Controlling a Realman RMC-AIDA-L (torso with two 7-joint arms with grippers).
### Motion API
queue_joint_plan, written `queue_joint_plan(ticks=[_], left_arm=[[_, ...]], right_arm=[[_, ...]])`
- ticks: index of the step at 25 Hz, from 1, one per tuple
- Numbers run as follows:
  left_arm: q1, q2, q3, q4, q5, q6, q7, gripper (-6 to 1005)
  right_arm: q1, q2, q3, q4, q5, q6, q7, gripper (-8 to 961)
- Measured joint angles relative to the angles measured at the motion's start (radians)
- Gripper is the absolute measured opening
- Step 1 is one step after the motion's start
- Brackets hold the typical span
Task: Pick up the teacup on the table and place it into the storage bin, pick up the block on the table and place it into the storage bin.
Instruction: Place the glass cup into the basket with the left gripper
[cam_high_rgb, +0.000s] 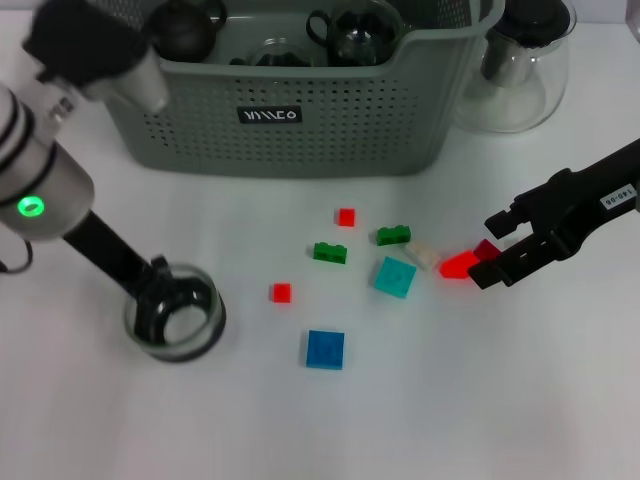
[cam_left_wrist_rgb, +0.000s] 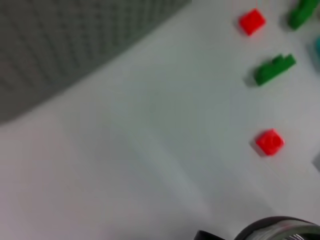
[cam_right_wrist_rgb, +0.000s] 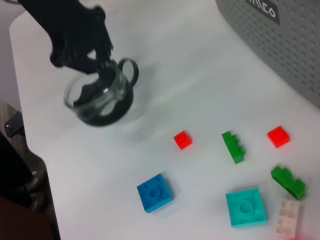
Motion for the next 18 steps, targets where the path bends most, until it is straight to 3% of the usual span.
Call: queue_joint_plan(ticks=[7,13,16,18], left_arm=[[-0.061,0.003,-0.135,0.212,-0.027,0.117,0.023,56],[-0.187,0.006,-0.321,0.385,-0.206,0.172,0.034,54],[-0.244,0.025,-0.364,0.372,-0.267,0.119,0.046,54],[-0.303,0.060,-0.367,0.280,-0.272,0.016,0.057,53]], right_arm=[[0.001,-0.001,0.000,-0.001,0.000,-0.004,0.006,927],[-0.002,-0.004,0.002,0.002,0.000,-0.008,0.013,927],[-0.004,-0.004,0.009,0.004,0.000,-0.008,0.021,928],[-0.004,-0.004,0.011,0.004,0.000,-0.008,0.027,928]])
